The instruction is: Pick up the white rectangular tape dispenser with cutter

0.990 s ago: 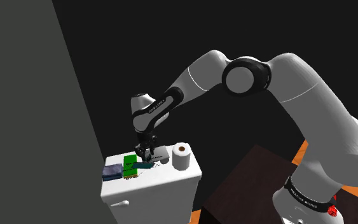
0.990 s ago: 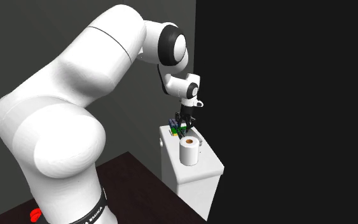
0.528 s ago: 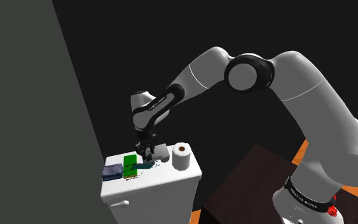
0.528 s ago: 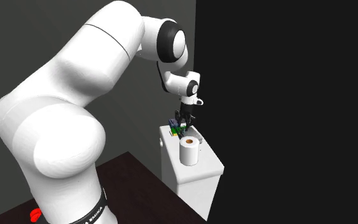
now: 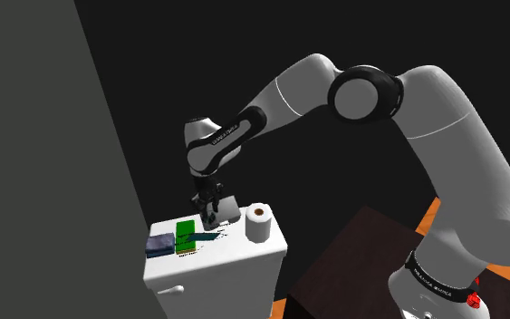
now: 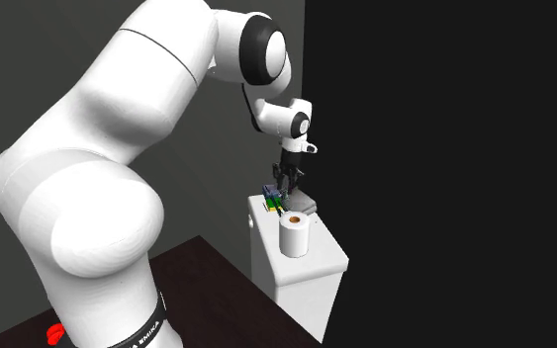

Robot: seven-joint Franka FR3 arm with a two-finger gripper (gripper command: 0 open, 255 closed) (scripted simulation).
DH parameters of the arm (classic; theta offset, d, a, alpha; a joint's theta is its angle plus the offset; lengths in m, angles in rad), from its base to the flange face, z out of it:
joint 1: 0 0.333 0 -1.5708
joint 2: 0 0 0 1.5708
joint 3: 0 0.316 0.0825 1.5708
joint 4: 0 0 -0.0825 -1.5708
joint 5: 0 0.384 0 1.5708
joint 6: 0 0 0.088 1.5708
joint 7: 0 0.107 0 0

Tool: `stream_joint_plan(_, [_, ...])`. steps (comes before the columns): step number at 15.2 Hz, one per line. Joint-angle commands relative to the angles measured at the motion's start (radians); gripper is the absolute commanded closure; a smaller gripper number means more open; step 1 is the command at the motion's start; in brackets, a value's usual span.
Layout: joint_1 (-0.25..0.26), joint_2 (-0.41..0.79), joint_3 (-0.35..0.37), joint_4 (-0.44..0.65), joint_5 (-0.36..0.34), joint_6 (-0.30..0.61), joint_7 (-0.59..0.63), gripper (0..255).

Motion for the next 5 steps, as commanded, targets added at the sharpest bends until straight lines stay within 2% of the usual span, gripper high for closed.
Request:
stream_joint_plan(1, [-0.002, -0.019, 0.002, 0.000, 0.002, -0.019, 0.001, 255])
stream_joint_plan(5, [-0.003, -0.039, 0.004, -0.002, 0.004, -0.036, 0.001, 255])
